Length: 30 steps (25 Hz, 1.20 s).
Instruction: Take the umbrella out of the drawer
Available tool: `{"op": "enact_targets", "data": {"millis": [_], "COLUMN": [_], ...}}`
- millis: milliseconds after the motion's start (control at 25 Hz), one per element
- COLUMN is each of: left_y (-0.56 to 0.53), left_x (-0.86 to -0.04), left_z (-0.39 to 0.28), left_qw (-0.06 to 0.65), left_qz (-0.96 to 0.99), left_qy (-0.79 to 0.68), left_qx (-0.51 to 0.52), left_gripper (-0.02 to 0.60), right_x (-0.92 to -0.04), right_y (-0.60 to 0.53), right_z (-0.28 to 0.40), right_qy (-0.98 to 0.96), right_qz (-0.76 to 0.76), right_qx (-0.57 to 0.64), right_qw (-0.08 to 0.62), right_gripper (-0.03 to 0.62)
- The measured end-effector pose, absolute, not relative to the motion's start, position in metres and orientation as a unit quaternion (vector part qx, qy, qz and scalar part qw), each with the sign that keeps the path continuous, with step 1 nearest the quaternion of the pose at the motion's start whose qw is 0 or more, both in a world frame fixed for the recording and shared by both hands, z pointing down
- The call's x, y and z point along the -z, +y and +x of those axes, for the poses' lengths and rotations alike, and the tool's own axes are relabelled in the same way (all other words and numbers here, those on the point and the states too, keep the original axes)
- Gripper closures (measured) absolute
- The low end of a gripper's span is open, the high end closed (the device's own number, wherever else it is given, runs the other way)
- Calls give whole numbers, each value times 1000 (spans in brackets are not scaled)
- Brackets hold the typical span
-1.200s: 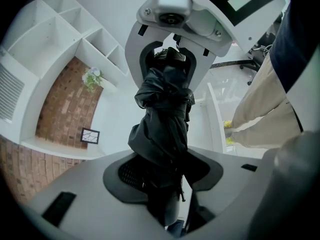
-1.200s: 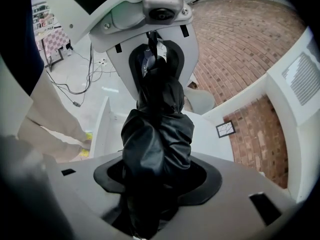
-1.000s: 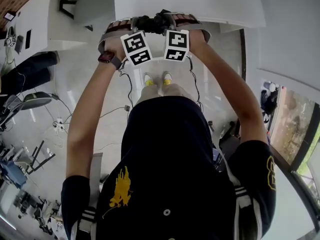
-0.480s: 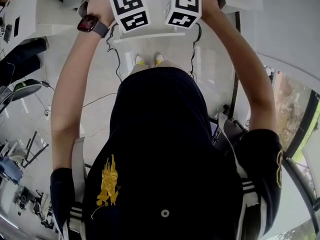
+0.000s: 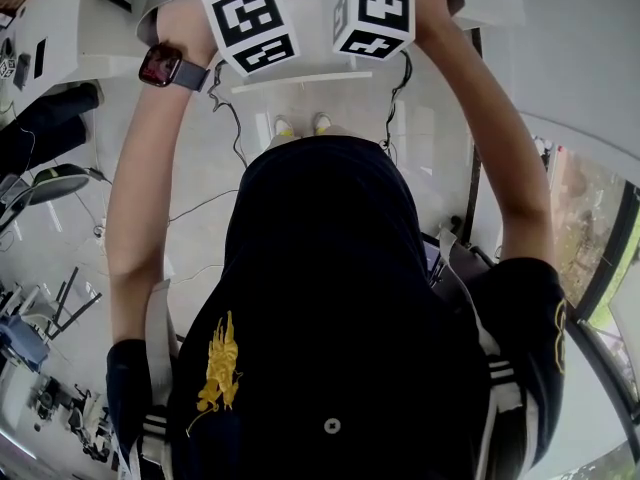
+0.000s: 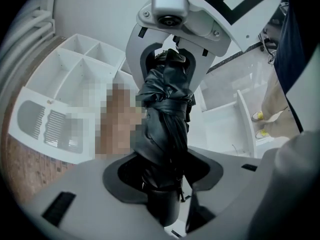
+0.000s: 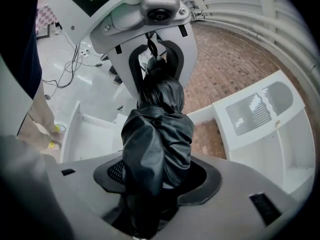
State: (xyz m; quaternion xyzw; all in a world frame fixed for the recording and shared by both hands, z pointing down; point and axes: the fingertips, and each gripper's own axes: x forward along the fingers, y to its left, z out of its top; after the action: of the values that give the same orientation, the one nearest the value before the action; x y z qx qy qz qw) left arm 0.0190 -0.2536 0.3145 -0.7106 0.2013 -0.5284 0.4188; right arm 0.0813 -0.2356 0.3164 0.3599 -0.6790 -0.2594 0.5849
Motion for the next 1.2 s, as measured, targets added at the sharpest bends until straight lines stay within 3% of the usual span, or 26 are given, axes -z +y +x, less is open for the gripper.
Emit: {"op": "enact_targets", "data": {"millis": [1200], "left_y": [-233], "left_x": [-236], "left_z": [14], "left_qw": [507], "left_qz": [-677], "left_qy": [280], "left_qx": [455], "left_gripper": [364], "right_x": [-238], "right_y": [-220], "right_z": [79], "right_qy": [-605], "right_qz": [424], "right_qx": [360], "right_qw": [570], "right_gripper": [322]}}
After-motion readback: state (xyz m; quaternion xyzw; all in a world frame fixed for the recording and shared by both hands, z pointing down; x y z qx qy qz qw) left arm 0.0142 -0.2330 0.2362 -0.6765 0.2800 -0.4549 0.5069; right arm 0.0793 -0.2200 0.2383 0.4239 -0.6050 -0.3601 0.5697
